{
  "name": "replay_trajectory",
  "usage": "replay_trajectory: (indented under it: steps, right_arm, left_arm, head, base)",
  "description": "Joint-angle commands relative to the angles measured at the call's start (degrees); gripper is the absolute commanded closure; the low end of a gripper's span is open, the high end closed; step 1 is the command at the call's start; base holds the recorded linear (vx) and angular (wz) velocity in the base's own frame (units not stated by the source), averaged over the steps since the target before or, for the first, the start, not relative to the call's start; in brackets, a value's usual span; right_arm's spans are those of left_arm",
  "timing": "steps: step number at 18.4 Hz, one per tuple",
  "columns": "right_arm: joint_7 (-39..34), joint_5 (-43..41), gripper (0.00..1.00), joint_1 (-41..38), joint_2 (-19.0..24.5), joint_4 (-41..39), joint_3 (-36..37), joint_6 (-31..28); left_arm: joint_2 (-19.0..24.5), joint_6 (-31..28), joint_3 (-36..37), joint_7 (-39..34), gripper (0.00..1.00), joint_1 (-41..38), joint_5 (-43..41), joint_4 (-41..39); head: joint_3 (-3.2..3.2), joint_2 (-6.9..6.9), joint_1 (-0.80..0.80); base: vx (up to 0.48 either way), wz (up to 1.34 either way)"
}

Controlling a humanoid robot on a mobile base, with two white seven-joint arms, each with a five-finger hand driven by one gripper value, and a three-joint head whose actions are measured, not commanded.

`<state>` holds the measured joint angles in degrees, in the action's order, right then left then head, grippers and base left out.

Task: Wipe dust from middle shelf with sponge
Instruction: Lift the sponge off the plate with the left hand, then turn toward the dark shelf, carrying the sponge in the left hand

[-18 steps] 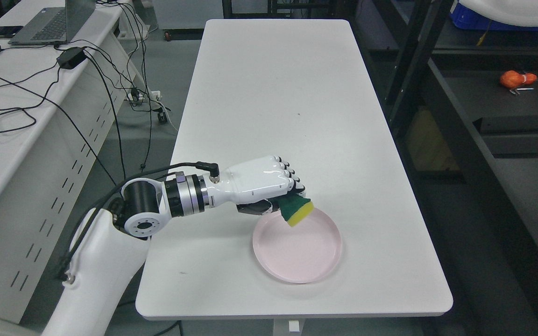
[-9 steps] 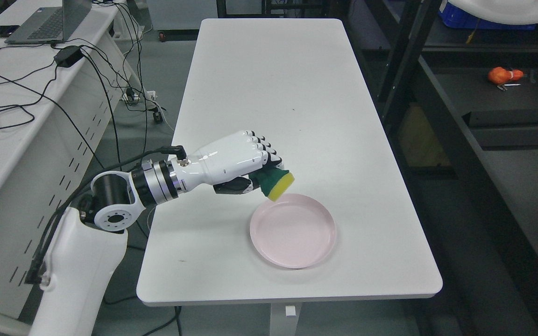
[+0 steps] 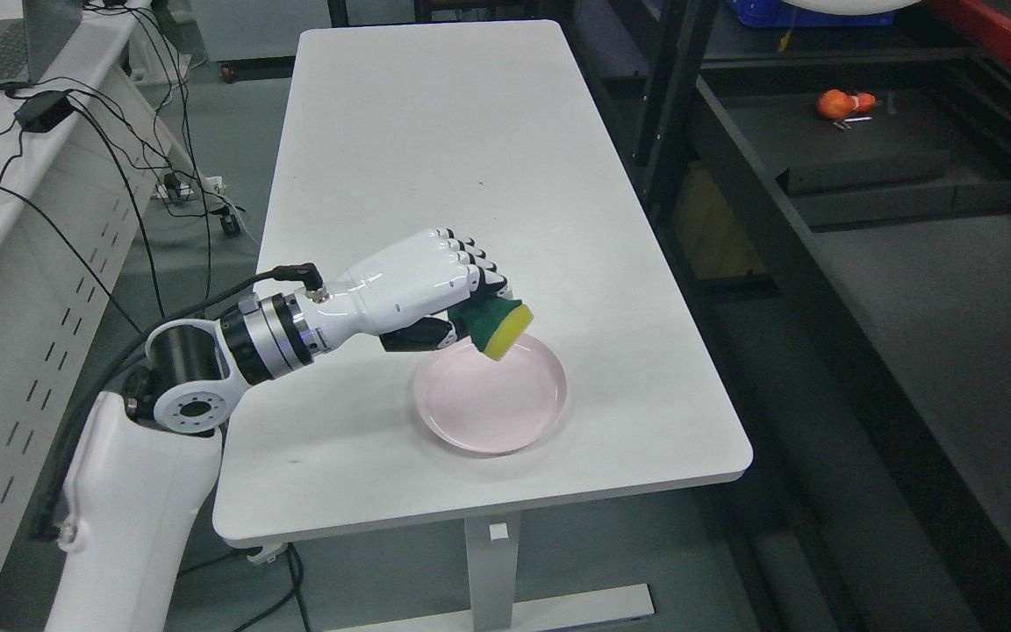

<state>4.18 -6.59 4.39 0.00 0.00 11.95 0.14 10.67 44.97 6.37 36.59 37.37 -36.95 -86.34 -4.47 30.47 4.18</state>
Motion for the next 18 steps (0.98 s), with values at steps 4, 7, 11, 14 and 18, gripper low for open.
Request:
replay_trajectory:
  steps: [4,7,11,14,18]
  right_arm:
    - [0.0,0.0,0.0,0.0,-1.0,-1.0,0.0,-4.2]
    - [0.0,0.0,0.0,0.0,-1.0,-1.0,0.0,-4.2]
    - [0.0,0.0,0.0,0.0,-1.0,-1.0,0.0,-4.2]
    - [0.0,0.0,0.0,0.0,-1.0,-1.0,0.0,-4.2]
    - [0.0,0.0,0.0,0.0,-1.0,-1.0,0.0,-4.2]
  left_arm:
    - [-0.4,0.0,-1.5,0.0,1.0,0.1,-0.1,-0.5]
    - [-1.0,0.0,-1.4,0.1,1.0,0.1,-0.1,-0.5]
    - [-1.3,0.0,-1.3,0.1,1.0,0.2,-0.1,-0.5]
    - [-1.3,0.0,-1.2,0.1,1.0,0.2,-0.1,-0.5]
    - [-1.4,0.0,-1.2,0.1,1.0,0.2,-0.1,-0.5]
  head:
    - [0.0,0.0,0.0]
    - [0.0,0.0,0.0]
    - [0.0,0.0,0.0]
    - [0.0,0.0,0.0]
    - [0.0,0.0,0.0]
  base:
    - [-0.112,-0.33]
    - [-0.132,-0.33]
    - [-0.186,-0.38]
    - [-0.224,-0.49]
    - [-0.259,-0.66]
